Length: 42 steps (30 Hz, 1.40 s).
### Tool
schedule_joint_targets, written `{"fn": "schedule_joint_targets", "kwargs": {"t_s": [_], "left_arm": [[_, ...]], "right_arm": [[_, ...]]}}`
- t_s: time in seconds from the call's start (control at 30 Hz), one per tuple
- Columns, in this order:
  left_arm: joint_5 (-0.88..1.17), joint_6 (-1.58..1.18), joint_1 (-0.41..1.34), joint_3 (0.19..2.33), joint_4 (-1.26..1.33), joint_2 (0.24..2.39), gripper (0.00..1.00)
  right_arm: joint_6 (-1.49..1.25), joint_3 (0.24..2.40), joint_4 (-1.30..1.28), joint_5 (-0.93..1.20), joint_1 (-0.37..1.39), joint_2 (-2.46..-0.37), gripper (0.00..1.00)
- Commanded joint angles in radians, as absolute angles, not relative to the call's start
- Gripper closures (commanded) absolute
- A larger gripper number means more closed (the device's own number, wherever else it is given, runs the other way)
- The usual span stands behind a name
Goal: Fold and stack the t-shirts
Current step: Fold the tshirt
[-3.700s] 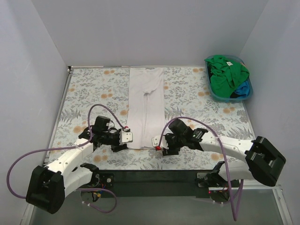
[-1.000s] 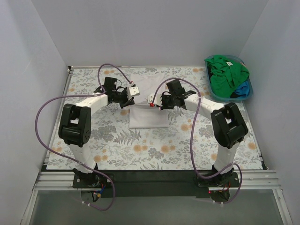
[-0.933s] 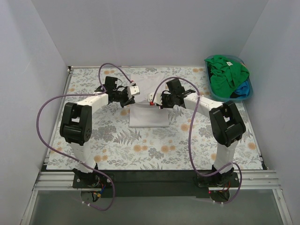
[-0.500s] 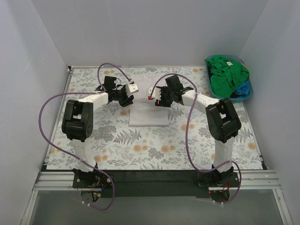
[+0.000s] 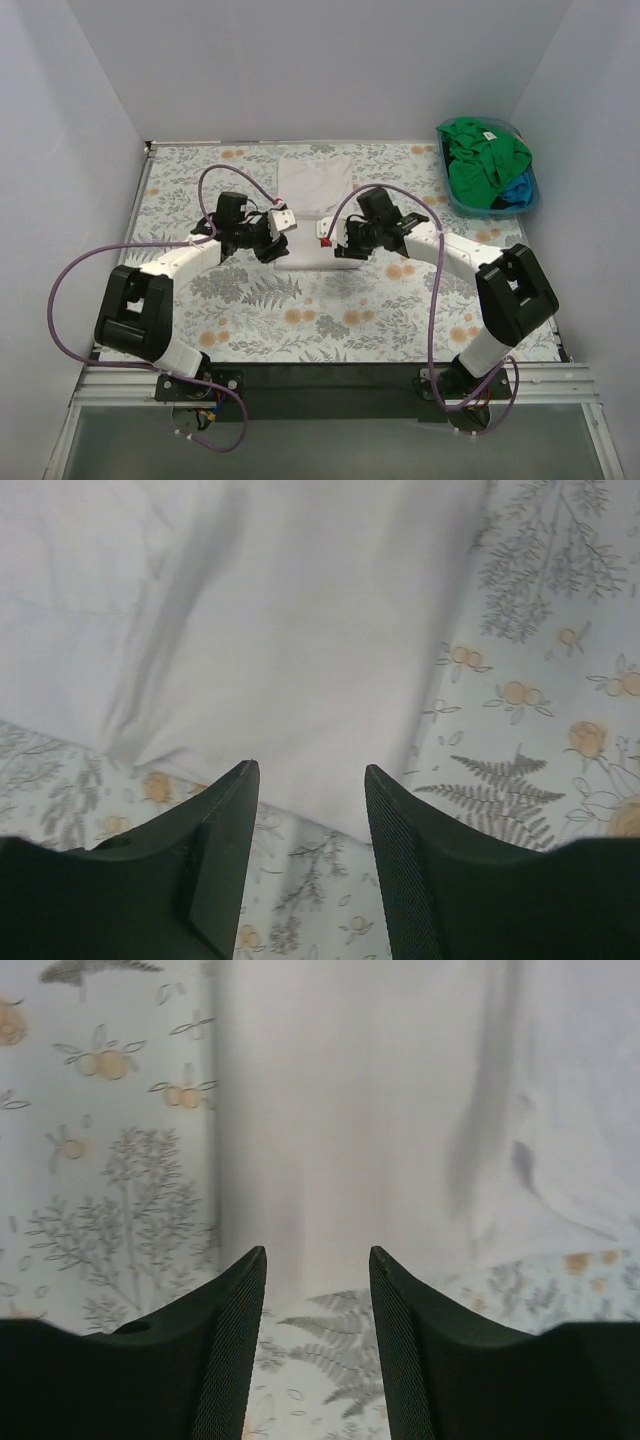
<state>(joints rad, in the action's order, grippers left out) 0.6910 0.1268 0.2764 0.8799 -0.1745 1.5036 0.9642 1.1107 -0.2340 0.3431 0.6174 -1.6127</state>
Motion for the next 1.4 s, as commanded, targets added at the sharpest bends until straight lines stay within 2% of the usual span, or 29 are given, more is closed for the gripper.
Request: {"fn": "schedule_joint_targets", "kwargs": {"t_s": [0.0, 0.13, 0.23, 0.37, 0.67, 0.73, 0.77, 0.8, 0.83, 0.87, 0.9, 0.93, 1.0, 1.17, 1.37], "left_arm": [[0.687, 0.089, 0.299, 0.839, -0.167, 1.505, 0.53], [0.657, 0.104, 0.322, 0.799, -0.129, 1.517, 0.46], [0.646, 0.126, 0.336, 0.778, -0.121, 1.532, 0.44], [0.626, 0.164, 0.348, 0.735, -0.095, 1.543, 0.44], [0.577, 0.23, 0.353, 0.71, -0.071, 1.606, 0.48], [0.556, 0.245, 0.357, 0.707, -0.064, 1.62, 0.51], [0.546, 0.248, 0.359, 0.706, -0.06, 1.623, 0.54], [0.543, 0.247, 0.359, 0.709, -0.06, 1.628, 0.62], [0.538, 0.247, 0.359, 0.712, -0.058, 1.628, 0.69], [0.537, 0.247, 0.359, 0.713, -0.058, 1.628, 0.76], [0.537, 0.245, 0.36, 0.718, -0.063, 1.612, 0.83], [0.538, 0.241, 0.359, 0.722, -0.067, 1.605, 0.94], [0.546, 0.213, 0.359, 0.745, -0.099, 1.585, 1.0], [0.594, 0.193, 0.36, 0.857, -0.231, 1.523, 1.0], [0.658, 0.199, 0.368, 0.844, -0.382, 1.395, 1.0]], "right_arm": [[0.934, 1.048, -0.255, 0.359, 0.652, -1.629, 0.47], [0.959, 0.988, -0.203, 0.334, 0.664, -1.638, 0.44], [0.976, 0.966, -0.187, 0.328, 0.664, -1.658, 0.44], [0.979, 0.959, -0.164, 0.314, 0.664, -1.686, 0.45], [1.003, 0.943, -0.137, 0.268, 0.664, -1.75, 0.56], [1.003, 0.942, -0.134, 0.262, 0.664, -1.752, 0.61], [1.002, 0.94, -0.132, 0.258, 0.666, -1.752, 0.69], [0.996, 0.945, -0.132, 0.252, 0.664, -1.752, 0.74], [0.991, 0.949, -0.133, 0.247, 0.666, -1.747, 0.9], [0.983, 0.95, -0.135, 0.247, 0.664, -1.747, 0.97], [0.977, 0.959, -0.135, 0.244, 0.664, -1.738, 0.99], [0.963, 0.963, -0.147, 0.241, 0.664, -1.73, 0.99], [0.954, 0.982, -0.172, 0.235, 0.664, -1.706, 0.99], [0.925, 1.043, -0.273, 0.255, 0.664, -1.631, 0.99], [0.839, 1.062, -0.405, 0.331, 0.666, -1.508, 0.99]]}}
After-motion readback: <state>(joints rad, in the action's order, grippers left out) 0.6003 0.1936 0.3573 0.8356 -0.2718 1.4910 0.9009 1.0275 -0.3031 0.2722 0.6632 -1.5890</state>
